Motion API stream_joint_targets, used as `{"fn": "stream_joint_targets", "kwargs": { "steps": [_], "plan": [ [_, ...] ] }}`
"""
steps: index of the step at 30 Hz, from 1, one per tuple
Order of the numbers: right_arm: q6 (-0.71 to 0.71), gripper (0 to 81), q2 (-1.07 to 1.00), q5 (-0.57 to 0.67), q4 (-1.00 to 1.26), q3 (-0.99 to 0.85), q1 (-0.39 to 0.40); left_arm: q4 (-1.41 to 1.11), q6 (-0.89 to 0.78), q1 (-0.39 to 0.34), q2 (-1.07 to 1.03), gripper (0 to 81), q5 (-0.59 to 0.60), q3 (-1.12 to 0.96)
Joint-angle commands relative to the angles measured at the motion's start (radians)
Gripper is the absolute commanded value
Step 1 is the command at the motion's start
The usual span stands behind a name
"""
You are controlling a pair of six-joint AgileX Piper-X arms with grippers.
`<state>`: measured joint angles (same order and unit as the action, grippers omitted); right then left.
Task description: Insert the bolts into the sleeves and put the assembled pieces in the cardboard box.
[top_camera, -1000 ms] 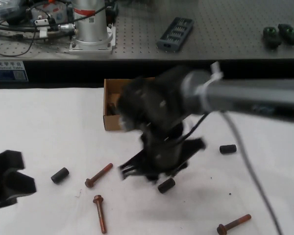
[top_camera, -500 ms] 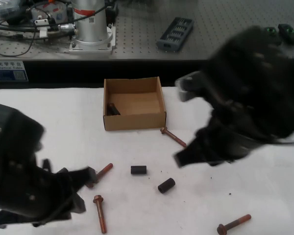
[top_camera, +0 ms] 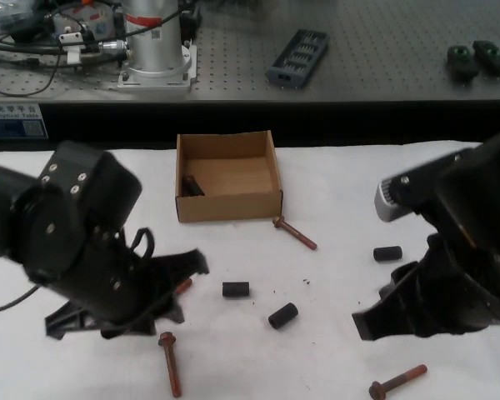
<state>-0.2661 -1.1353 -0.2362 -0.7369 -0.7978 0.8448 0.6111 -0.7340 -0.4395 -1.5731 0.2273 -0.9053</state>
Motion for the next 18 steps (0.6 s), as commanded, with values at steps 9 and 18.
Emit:
{"fn": "stream_joint_targets", "kwargs": {
  "steps": [9,18],
  "plan": [
    [-0.019,25.3,0.009,-0.001,0.069,0.029,-0.005,0.071,-0.040,-0.007,-0.066,35.1,-0.065,-0.028],
    [-0.019,25.3,0.009,-0.001,0.078,0.029,-0.005,0.073,-0.053,-0.021,-0.103,35.1,-0.066,-0.028]
  ]
}}
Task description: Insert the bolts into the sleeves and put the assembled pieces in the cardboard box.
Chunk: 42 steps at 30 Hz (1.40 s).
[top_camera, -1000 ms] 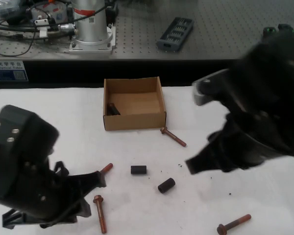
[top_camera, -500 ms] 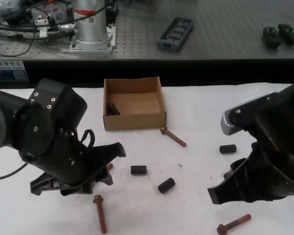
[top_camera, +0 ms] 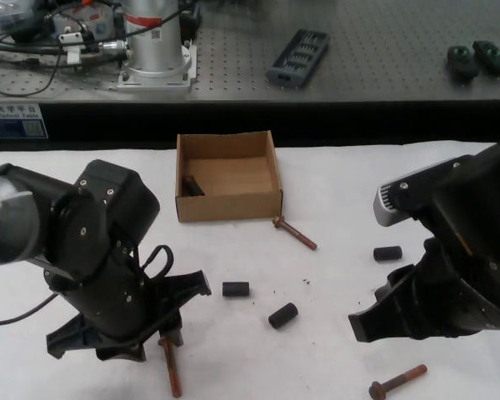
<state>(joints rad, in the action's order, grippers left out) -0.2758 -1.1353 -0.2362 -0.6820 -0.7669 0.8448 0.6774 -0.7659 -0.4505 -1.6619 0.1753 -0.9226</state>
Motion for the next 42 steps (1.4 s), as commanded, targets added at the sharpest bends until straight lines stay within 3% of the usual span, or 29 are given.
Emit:
{"fn": "stream_joint_targets", "kwargs": {
  "steps": [1,10,20,22,29,38,42],
  "plan": [
    [-0.010,25.3,0.009,-0.001,0.025,-0.002,-0.005,0.007,-0.021,-0.017,-0.013,35.1,-0.019,-0.011],
    [-0.010,25.3,0.009,-0.001,0.061,-0.002,-0.005,0.004,-0.014,-0.097,-0.019,35.1,-0.145,-0.011],
    [-0.010,25.3,0.009,-0.001,0.061,-0.002,-0.005,0.056,-0.014,-0.123,-0.082,34.7,-0.142,-0.011],
    [-0.010,25.3,0.009,-0.001,0.061,-0.002,-0.005,0.052,-0.022,-0.123,-0.082,30.9,-0.148,-0.011],
    [-0.010,25.3,0.009,-0.001,0.061,-0.002,-0.005,0.037,-0.022,-0.123,-0.082,0.6,-0.092,-0.011],
    [-0.008,25.3,0.009,0.011,0.060,-0.002,-0.005,-0.183,0.024,-0.120,-0.040,0.6,0.075,-0.011],
    [0.067,25.3,-0.005,0.145,0.086,-0.002,-0.017,-0.256,0.119,-0.100,0.069,0.6,0.075,-0.011]
  ]
}}
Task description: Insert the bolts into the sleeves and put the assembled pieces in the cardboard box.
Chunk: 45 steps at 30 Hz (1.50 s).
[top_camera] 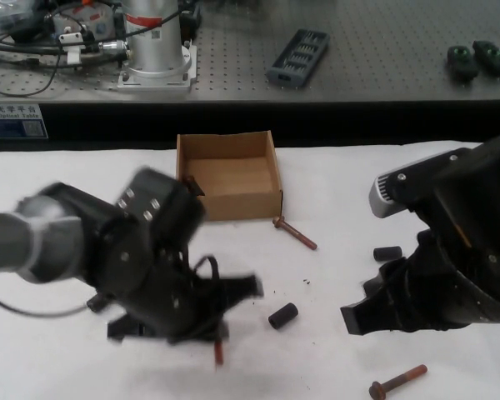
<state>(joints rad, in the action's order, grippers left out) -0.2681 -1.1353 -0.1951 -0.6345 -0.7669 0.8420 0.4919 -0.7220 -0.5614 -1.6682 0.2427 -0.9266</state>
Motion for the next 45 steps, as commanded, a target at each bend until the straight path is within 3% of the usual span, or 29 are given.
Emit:
{"fn": "stream_joint_targets", "kwargs": {
  "steps": [1,5,9,20,30,34,45],
  "plan": [
    [0.086,25.3,-0.017,0.138,0.048,-0.004,-0.017,-0.076,0.099,0.020,0.107,0.6,0.003,-0.007],
    [0.203,25.3,-0.093,0.229,0.068,-0.015,-0.030,-0.106,0.165,0.065,0.240,0.6,-0.013,0.009],
    [0.455,25.3,-0.226,0.296,0.051,-0.063,-0.031,-0.184,0.177,0.126,0.366,0.6,-0.013,0.093],
    [0.838,31.6,-0.590,0.224,-0.004,-0.384,-0.031,-0.352,0.188,0.231,0.665,0.6,0.082,0.396],
    [0.877,31.6,-0.837,0.195,-0.033,-0.636,-0.042,-0.471,0.235,0.305,0.835,0.6,0.112,0.499],
    [0.897,31.6,-0.877,0.189,-0.043,-0.661,-0.042,-0.471,0.235,0.334,0.838,0.6,0.174,0.499],
    [0.940,31.6,-0.895,0.189,-0.072,-0.673,-0.042,-0.471,0.280,0.358,0.838,0.6,0.174,0.499]
  ]
}}
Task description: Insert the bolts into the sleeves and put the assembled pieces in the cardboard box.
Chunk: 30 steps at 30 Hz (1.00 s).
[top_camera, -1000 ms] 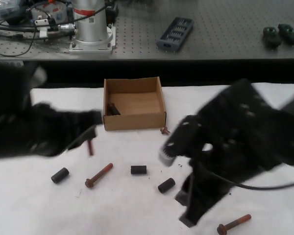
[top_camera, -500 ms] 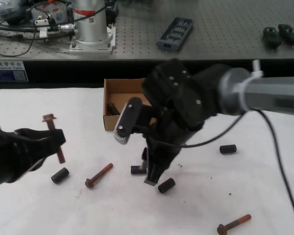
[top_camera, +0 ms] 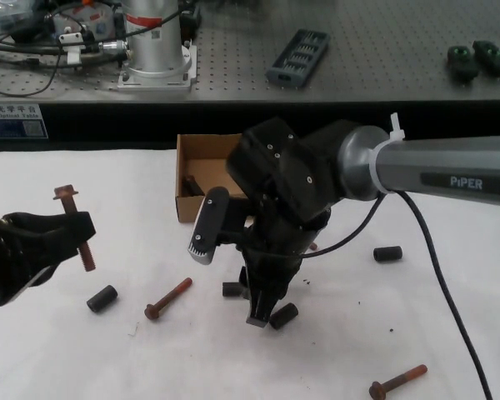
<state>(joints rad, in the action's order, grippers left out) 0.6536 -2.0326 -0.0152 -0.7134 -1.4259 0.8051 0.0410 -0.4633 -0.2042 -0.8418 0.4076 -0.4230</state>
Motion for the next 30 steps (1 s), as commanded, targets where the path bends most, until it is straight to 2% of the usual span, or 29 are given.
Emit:
{"fn": "stream_joint_targets", "kwargs": {
  "steps": [1,17,21,26,28,30],
  "plan": [
    [0.018,31.6,0.001,0.009,0.006,-0.014,-0.008,-0.020,0.021,0.001,0.012,0.6,0.009,-0.005],
    [0.013,31.2,-0.046,0.032,0.014,-0.036,0.000,-0.020,0.021,0.001,0.012,0.6,0.009,-0.005],
    [0.013,21.8,-0.046,0.032,0.015,-0.039,0.000,-0.020,0.021,0.001,0.012,0.6,0.009,-0.005],
    [-0.014,0.6,-0.046,0.032,0.015,-0.039,0.000,-0.020,0.021,0.001,0.012,0.6,0.009,-0.005],
    [-0.014,4.3,-0.046,0.032,0.015,-0.039,0.000,-0.020,0.021,0.001,0.012,0.6,0.009,-0.005],
    [-0.035,4.3,-0.046,0.023,0.013,-0.039,0.000,-0.020,0.021,0.001,0.012,0.6,0.009,-0.005]
  ]
}}
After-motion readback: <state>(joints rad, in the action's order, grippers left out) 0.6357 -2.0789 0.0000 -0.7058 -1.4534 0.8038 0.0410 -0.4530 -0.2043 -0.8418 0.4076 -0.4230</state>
